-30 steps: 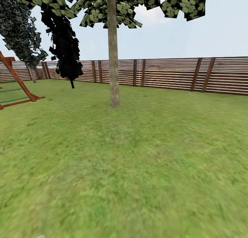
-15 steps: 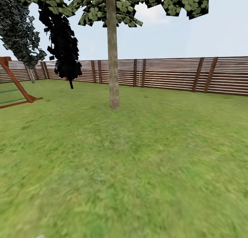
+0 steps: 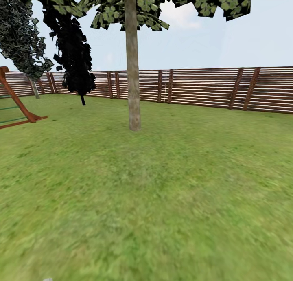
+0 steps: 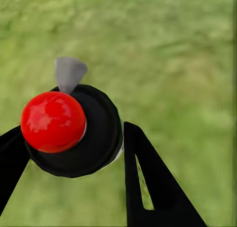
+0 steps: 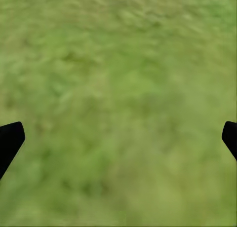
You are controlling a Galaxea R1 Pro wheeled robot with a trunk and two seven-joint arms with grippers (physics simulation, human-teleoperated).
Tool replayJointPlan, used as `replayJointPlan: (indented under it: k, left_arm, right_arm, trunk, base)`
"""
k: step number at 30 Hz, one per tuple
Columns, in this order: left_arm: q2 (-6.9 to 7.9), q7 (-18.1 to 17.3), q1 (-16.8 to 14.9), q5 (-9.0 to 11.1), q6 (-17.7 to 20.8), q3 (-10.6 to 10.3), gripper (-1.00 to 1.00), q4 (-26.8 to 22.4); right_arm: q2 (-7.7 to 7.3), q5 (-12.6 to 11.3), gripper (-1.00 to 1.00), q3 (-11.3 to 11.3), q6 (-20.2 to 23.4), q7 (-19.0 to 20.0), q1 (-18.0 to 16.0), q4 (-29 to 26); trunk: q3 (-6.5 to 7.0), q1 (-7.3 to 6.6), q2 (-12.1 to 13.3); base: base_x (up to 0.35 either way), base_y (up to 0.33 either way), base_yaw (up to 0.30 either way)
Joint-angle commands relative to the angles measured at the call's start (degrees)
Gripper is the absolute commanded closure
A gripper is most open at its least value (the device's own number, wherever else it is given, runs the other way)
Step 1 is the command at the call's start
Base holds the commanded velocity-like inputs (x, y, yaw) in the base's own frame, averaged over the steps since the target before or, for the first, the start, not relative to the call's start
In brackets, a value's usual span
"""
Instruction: In the garden, pick up the pesticide atomizer on the floor and spray pesticide onto both trees until each tree trunk is fully covered.
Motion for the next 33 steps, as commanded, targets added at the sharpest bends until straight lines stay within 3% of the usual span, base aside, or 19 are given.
replayJointPlan:
  k: [1, 33]
  left_arm:
    - [0.00, 0.0, 0.0, 0.0, 0.0, 0.0, 1.00, 0.0]
    - [0.09, -0.1, 0.0, 0.1, 0.0, 0.0, 1.00, 0.0]
  right_arm:
    - [0.00, 0.0, -1.00, 0.0, 0.0, 0.0, 0.0, 0.0]
    - [0.00, 0.0, -1.00, 0.0, 0.0, 0.0, 0.0, 0.0]
  trunk:
    - [0.00, 0.00, 0.0]
    - [0.00, 0.00, 0.0]
  base:
    - [0.342, 0.000, 0.000]
    - [0.342, 0.000, 0.000]
